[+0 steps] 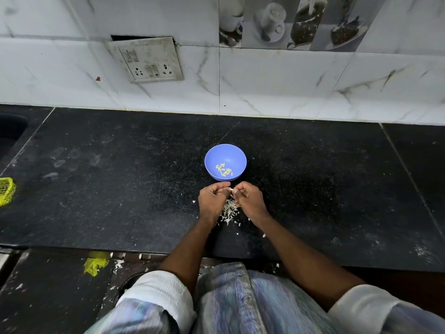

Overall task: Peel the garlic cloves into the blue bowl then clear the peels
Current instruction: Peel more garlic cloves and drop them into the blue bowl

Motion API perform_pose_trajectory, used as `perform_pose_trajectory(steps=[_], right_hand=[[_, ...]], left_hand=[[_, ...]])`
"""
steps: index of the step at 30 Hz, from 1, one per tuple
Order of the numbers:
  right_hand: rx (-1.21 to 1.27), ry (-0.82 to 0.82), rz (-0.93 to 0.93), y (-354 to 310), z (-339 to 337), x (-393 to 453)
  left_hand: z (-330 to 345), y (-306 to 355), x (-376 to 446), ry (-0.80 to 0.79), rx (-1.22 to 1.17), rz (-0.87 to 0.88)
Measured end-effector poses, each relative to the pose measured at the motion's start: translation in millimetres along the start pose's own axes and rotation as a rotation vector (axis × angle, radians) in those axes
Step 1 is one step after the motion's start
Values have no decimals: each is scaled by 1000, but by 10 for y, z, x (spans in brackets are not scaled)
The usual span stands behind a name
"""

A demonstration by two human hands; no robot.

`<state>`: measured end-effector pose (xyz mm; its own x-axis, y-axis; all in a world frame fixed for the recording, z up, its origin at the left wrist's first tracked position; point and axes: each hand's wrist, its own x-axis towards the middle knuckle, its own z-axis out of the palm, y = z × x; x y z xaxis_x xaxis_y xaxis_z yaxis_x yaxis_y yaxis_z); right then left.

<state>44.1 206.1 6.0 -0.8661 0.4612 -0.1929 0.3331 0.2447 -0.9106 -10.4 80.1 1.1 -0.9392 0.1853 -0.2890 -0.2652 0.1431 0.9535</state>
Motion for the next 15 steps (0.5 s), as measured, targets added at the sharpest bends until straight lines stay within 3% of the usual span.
perform_pose_trajectory(steps=[7,15], right_hand=[[-124,52,0,71,6,57],[-133,89,-9,21,15,25]], left_hand=[[9,40,-4,18,-151,-43],[-13,0,18,52,-96,-80]])
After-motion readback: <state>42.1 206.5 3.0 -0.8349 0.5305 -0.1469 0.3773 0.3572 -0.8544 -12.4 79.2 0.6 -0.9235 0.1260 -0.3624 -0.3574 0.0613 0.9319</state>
